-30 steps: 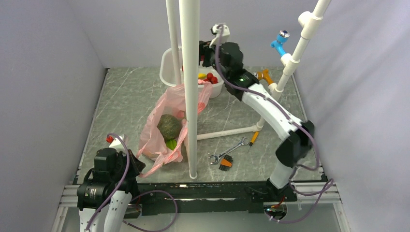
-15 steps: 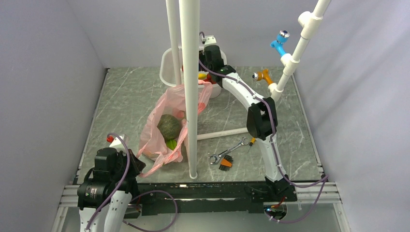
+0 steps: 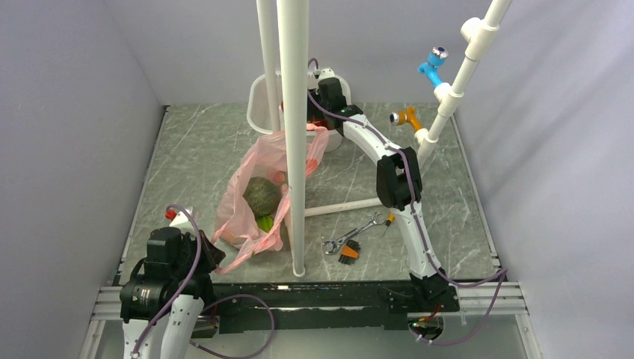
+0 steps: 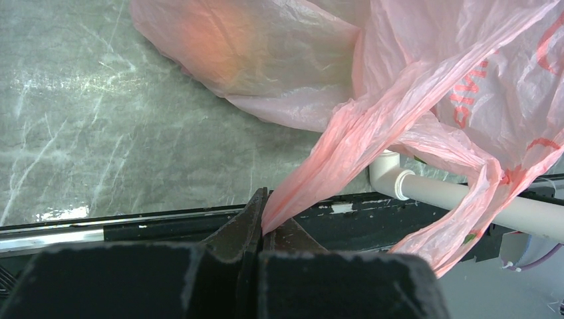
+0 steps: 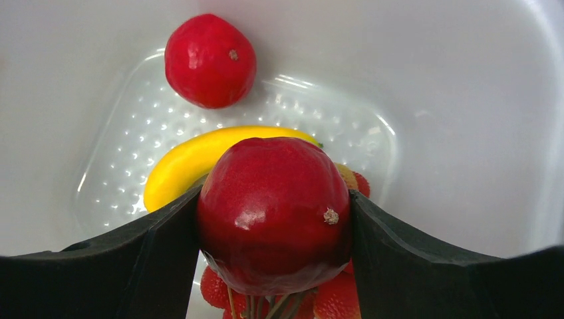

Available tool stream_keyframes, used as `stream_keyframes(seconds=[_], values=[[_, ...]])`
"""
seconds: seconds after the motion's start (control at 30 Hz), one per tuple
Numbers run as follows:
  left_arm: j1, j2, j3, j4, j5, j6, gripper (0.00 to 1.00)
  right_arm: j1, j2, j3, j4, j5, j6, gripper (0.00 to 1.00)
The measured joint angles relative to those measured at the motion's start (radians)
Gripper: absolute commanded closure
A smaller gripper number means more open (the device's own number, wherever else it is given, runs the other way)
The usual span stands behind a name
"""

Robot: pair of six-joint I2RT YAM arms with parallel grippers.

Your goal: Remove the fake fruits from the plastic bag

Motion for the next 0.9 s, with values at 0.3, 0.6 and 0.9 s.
stream_keyframes(seconds=[0.3, 0.6, 0.9], values=[[0.000, 0.010, 0.000, 0.000, 0.000, 0.000, 1.00, 0.004, 0.077, 0.023, -0.006, -0.046, 0.027, 0.46], [0.000, 0.013, 0.000, 0.000, 0.000, 0.000, 1.00, 0.004, 0.077, 0.055, -0.042, -0.064, 0.031, 0.02], [0.000, 0.013, 0.000, 0.000, 0.000, 0.000, 1.00, 0.005, 0.016, 0.053, -0.137, -0.069, 0.026, 0.01]])
